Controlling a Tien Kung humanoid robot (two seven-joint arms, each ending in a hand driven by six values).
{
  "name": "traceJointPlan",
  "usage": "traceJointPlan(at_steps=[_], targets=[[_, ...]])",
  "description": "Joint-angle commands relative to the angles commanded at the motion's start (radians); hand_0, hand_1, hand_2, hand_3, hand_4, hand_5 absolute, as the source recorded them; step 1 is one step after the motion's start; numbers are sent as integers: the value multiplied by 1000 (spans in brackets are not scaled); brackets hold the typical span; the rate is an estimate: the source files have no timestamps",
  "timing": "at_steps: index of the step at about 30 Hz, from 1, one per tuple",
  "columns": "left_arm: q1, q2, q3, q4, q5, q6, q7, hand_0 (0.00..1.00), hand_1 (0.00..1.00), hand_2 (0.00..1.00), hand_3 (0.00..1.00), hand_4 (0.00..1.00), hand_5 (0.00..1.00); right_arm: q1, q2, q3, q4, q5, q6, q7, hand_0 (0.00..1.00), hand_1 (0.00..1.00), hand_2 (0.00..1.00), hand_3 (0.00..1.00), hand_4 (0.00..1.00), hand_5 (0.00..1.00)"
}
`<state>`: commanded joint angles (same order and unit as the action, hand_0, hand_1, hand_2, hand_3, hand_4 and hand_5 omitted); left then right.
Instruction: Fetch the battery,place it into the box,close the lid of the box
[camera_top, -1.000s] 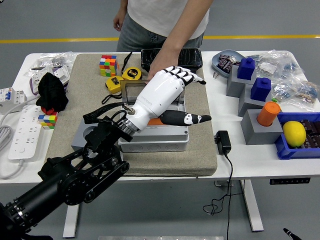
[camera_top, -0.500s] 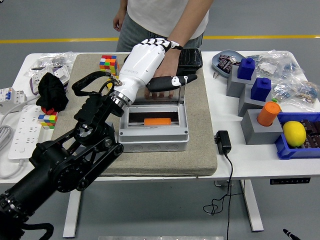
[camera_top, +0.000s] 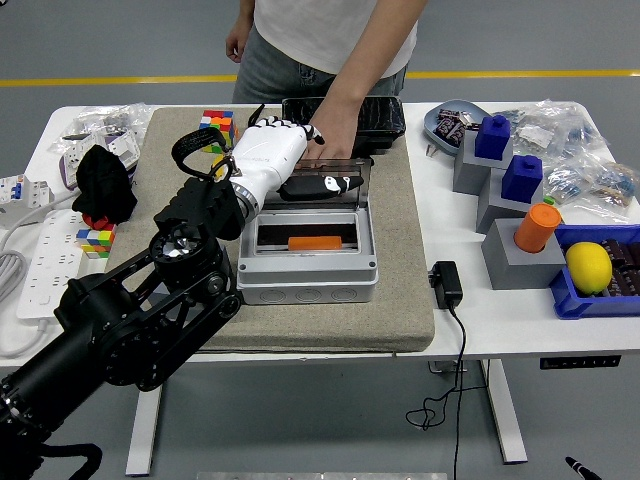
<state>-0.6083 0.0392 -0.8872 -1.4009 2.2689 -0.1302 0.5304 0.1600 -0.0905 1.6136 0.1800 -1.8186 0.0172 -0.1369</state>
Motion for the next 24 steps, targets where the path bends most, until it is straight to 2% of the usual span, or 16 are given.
traceJointPlan(at_steps=[5,6,9,17,18,23,24], targets=[[0,2,2,-11,0,-13,17,954,906,812,788,998,998,1,0,-2,0,2,0,1,811,722,715,732,998,943],[0,3,4,-14,0,-15,20,889,853,792,769,998,998,1,0,-1,0,2,0,1,811,721,715,732,998,942],[-1,4,7,-14,0,-21,27,889,853,792,769,998,998,2,0,0,0,1,0,1,811,721,715,732,998,942],[3,6,5,-15,0,-76,61,866,837,788,771,998,998,1,0,2,0,-2,0,0,811,721,715,732,998,941],[3,7,5,-15,0,-78,61,721,814,788,776,998,998,1,0,2,0,-2,0,0,811,721,715,732,998,942],[11,13,11,-35,0,-116,77,721,814,788,776,998,998,0,0,1,0,-2,0,1,811,721,715,732,998,942],[12,14,13,-41,0,-119,78,591,757,758,768,998,998,-1,0,2,0,-3,1,0,811,721,715,732,998,941]])
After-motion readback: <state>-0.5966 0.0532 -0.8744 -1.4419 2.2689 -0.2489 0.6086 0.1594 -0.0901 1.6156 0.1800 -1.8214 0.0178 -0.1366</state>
